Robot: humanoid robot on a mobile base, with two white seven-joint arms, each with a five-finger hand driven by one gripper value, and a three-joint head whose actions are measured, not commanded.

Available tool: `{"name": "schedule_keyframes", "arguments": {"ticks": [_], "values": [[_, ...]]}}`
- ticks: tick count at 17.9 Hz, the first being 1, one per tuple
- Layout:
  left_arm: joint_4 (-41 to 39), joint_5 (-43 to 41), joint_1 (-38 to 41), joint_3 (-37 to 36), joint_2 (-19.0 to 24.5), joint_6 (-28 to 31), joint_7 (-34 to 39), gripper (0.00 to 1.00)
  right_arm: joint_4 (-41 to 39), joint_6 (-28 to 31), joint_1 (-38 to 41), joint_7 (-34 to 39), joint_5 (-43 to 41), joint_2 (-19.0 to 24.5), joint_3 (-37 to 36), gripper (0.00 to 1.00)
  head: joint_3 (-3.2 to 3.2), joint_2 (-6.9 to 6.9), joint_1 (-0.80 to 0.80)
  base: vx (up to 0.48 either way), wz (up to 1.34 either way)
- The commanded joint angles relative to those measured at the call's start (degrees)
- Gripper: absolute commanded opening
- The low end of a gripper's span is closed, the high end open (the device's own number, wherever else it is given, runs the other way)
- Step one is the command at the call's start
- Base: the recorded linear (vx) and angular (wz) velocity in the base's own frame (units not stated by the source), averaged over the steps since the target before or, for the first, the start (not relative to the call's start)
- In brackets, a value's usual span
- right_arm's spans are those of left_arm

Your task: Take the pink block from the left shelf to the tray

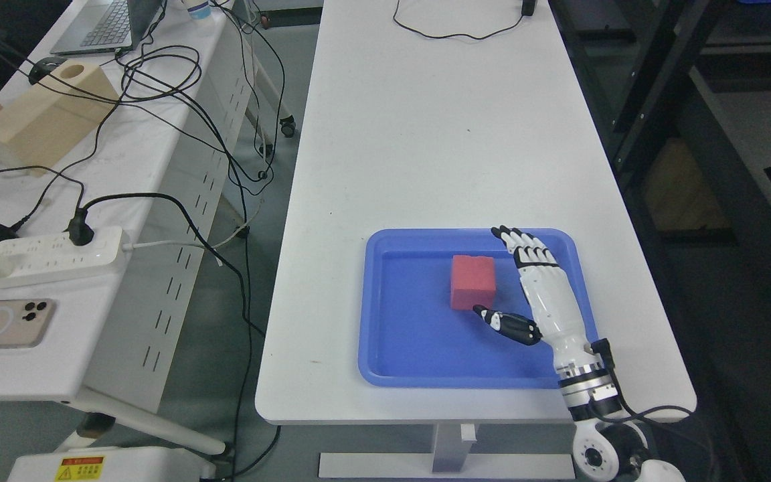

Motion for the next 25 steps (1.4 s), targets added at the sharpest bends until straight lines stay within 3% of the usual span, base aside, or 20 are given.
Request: {"name": "schedule_keyframes", "arguments": {"ticks": [1, 6, 16, 25], "values": [[-1.0, 0.0, -1.67, 0.0, 1.0, -0.02, 0.02, 1.0, -0.42, -3.13, -0.66, 0.09, -22.55, -1.0, -7.48, 0.99, 0.0, 0.0, 0.0, 0.0, 0.0], [-1.0, 0.0, -1.76, 0.0, 1.0, -0.02, 0.02, 1.0, -0.43, -9.72, -0.14, 8.53, -43.49, -1.0, -9.95, 0.99, 0.0, 0.0, 0.0, 0.0, 0.0], [-1.0, 0.0, -1.67, 0.0, 1.0, -0.02, 0.02, 1.0, -0.69, -10.09, 0.13, 8.44, -48.34, -1.0, -13.03, 0.99, 0.0, 0.0, 0.0, -0.051, 0.0], [-1.0, 0.0, -1.67, 0.0, 1.0, -0.02, 0.02, 1.0, -0.95, 5.62, 1.71, 9.49, -48.87, -1.0, -13.29, 0.99, 0.0, 0.0, 0.0, -0.132, 0.0]]}}
